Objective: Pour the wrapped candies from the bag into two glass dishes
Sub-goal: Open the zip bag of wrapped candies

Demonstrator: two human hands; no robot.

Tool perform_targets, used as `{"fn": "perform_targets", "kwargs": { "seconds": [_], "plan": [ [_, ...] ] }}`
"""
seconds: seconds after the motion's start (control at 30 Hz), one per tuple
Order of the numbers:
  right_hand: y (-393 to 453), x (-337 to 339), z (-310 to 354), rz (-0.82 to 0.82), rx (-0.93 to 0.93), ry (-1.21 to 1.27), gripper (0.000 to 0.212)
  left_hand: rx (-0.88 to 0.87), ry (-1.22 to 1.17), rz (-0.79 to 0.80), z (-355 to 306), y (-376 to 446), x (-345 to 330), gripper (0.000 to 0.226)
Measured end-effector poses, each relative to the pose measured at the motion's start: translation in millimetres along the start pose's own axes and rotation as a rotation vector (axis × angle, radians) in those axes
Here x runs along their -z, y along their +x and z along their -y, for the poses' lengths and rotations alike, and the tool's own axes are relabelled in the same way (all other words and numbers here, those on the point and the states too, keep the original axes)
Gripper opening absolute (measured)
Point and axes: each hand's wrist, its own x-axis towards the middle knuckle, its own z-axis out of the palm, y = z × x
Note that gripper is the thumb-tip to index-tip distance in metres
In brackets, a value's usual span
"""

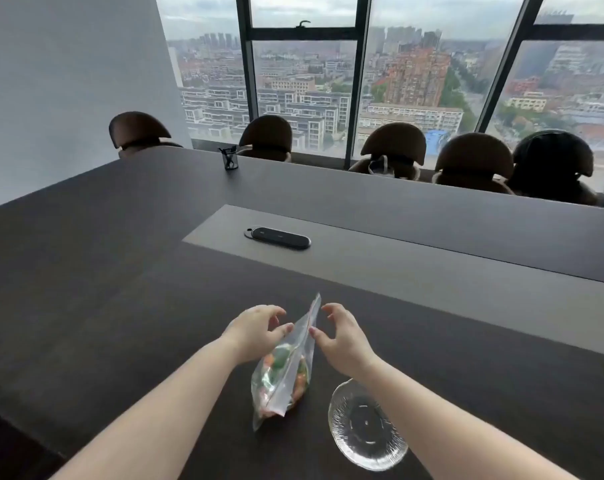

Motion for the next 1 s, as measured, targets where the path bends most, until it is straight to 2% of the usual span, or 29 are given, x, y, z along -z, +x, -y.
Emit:
{"fn": "perform_targets", "kwargs": {
  "seconds": [0.2,0.47,0.67,0.77,1.0],
  "plan": [
    [-5.1,-7.3,-3.4,-0.008,-0.058,-0.032,0.025,-0.008,-0.13,0.014,-4.9,-0.8,-17.8,0.034],
    [-6.1,-13.7,-0.3,0.018,-0.1,0.041,0.028,0.009,-0.214,-0.014,-4.0,0.2,-24.8,0.014],
    [-6.0,-17.5,-1.4,0.048,-0.151,0.171,0.03,0.069,-0.421,-0.007,-11.9,-4.9,-29.8,0.017],
    [-6.7,-17.5,-0.5,0.069,-0.165,0.235,0.025,0.101,-0.475,0.002,-13.6,-6.9,-35.2,0.017],
    [-6.4,-11.6,1.7,0.06,-0.01,-0.013,0.022,0.095,-0.367,-0.018,-14.0,-8.3,-39.5,0.011]
  ]
}}
